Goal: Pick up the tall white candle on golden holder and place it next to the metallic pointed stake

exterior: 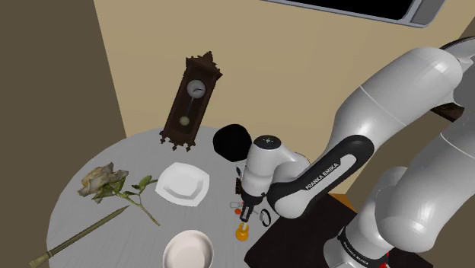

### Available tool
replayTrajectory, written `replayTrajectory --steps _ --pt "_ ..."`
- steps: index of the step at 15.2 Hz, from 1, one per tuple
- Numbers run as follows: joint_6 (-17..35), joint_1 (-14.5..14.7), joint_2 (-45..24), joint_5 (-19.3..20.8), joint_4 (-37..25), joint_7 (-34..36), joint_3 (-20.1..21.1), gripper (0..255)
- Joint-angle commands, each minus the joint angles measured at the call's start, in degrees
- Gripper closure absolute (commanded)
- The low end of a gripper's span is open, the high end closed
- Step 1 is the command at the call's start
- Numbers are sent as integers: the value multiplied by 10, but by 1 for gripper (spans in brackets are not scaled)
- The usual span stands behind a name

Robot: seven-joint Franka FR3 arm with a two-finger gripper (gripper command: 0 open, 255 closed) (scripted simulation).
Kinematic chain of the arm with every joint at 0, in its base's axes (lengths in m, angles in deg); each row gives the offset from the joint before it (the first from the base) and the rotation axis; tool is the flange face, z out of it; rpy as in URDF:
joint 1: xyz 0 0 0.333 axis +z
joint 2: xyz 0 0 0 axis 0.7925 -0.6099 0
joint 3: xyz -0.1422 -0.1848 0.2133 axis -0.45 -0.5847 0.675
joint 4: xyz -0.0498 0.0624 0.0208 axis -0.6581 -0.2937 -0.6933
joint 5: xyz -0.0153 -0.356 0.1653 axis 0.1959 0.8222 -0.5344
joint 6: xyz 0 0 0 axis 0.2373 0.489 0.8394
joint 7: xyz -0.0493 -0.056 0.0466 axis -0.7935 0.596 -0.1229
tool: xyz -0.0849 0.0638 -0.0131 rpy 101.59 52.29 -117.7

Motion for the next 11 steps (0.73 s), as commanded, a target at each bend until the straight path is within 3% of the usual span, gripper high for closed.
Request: replayTrajectory --steps 1,7,11 --pt "0 0 0 0 0 0 0 255" --pt "0 0 0 0 0 0 0 255" --pt "-44 9 43 -27 -2 -19 -4 255"
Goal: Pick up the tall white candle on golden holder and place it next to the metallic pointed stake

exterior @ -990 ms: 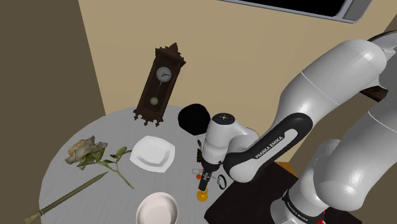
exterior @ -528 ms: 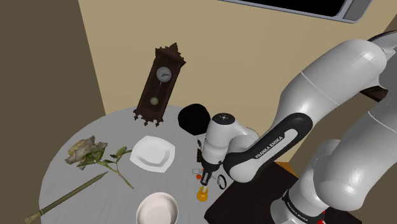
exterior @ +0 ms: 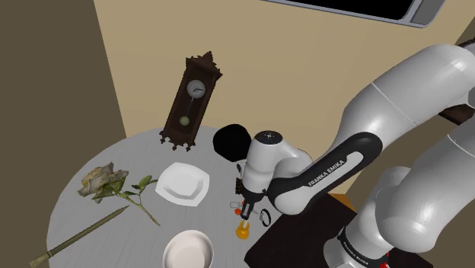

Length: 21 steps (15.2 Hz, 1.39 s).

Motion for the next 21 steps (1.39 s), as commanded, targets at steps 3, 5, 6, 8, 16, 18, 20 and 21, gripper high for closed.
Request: replayTrajectory --steps 3,5,6,8,16,18,20,21 --pt "-45 9 42 -20 -3 -14 -6 255" --pt "-67 12 62 -26 -6 -19 -10 255" --pt "-78 14 71 -29 -8 -21 -11 255" --pt "-99 16 89 -33 -12 -24 -15 255" --pt "-184 23 152 -40 -35 -32 -28 255" --pt "-204 24 165 -40 -42 -33 -32 255" --pt "-224 25 178 -40 -49 -34 -35 255" --pt "-234 25 184 -39 -53 -34 -36 255"
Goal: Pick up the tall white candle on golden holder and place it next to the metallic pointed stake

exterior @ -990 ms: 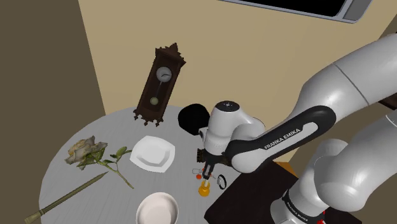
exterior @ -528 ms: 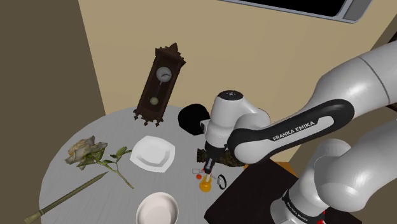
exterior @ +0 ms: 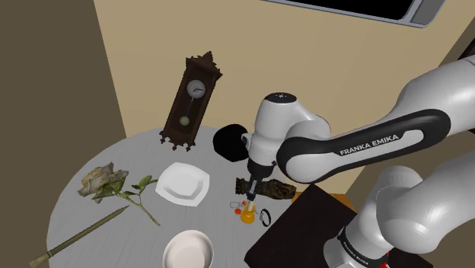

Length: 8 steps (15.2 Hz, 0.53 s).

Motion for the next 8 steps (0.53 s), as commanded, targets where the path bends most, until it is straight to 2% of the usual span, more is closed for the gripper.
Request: replayTrajectory --steps 1,8 --pt "-21 0 12 1 -9 -1 -3 255" --pt "-87 1 46 4 -41 -2 -14 255"
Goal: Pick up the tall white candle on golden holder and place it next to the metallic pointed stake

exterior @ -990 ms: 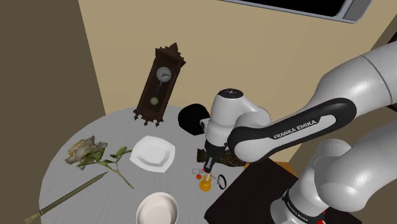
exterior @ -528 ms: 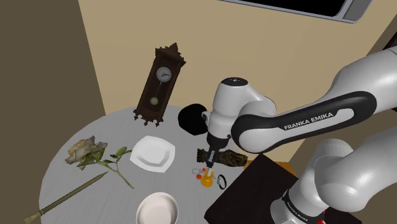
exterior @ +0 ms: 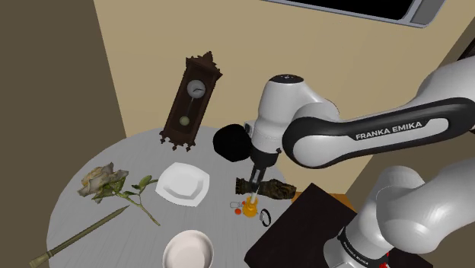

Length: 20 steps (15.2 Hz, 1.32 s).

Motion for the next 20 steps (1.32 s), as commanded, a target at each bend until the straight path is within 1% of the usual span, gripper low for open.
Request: replayTrajectory --steps 1,10,15,20 --pt "-18 -1 7 2 -11 0 -3 255" --pt "-95 -2 34 8 -61 0 -15 255" --pt "-71 -21 -92 33 -164 31 13 255" --pt "-69 -33 -213 73 -280 70 38 255"
